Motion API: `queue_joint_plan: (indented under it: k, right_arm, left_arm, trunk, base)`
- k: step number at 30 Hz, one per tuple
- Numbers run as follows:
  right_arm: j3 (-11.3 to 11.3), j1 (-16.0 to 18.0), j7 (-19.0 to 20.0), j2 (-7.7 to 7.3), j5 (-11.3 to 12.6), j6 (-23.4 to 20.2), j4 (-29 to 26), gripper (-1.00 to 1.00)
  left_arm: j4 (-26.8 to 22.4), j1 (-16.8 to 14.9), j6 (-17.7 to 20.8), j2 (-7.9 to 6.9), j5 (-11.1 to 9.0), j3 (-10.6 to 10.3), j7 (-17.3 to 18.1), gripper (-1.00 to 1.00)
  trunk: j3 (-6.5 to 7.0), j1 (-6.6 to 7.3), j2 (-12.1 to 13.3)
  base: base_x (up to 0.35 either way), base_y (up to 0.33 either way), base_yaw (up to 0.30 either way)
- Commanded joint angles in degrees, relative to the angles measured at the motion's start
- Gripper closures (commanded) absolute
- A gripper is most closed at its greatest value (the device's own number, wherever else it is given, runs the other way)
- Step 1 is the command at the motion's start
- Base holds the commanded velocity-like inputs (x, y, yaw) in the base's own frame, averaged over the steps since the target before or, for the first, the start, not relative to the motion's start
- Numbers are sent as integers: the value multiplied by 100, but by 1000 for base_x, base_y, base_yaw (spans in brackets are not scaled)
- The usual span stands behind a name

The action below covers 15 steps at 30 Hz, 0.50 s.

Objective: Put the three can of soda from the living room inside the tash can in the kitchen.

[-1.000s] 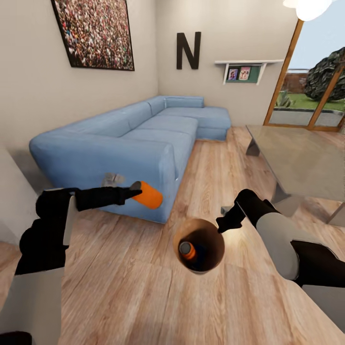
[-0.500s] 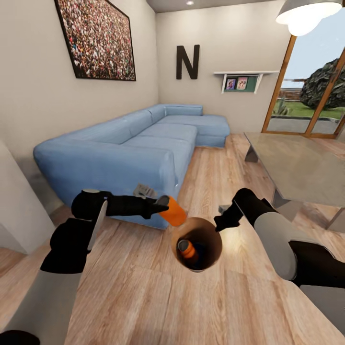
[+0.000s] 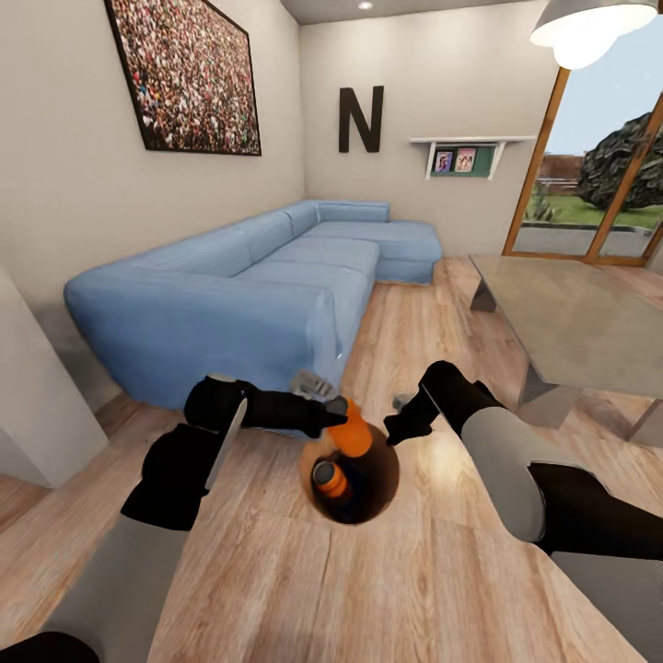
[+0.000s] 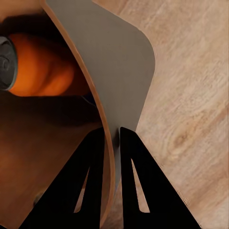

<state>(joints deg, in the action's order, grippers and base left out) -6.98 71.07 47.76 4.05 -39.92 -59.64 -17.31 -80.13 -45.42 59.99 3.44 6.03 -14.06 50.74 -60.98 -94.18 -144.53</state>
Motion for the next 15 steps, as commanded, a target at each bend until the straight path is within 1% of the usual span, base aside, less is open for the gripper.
queue_joint_plan:
  k: [1,6,8,9,12,15]
  right_arm:
    - [-32,3,16,29,106,-36,0,100]
    - [-23,3,14,97,100,-36,-1,100]
    - [28,3,14,118,99,-36,-1,100]
    - [91,3,14,124,99,-36,-1,100]
    - [192,3,14,133,103,-36,-1,100]
    - [244,3,14,185,106,-36,-1,100]
  left_arm:
    - [97,9,1,9,-6,-13,-50,100]
    - [416,22,-279,22,13,-38,-176,100]
    - [561,22,-375,24,3,-54,-296,100]
    - [626,23,-439,24,0,-59,-369,100]
    - [740,23,-587,25,-3,-66,-449,100]
    - [936,23,-724,29,-5,-89,-488,100]
  trunk:
    - [1,1,-1]
    - [1,1,-1]
    - [1,1,-1]
    - [1,1,-1]
    - [1,1,-1]
    - [1,1,-1]
  base:
    - [0,0,0]
    - [0,0,0]
    - [0,0,0]
    - [0,0,0]
    - [0,0,0]
    - [0,0,0]
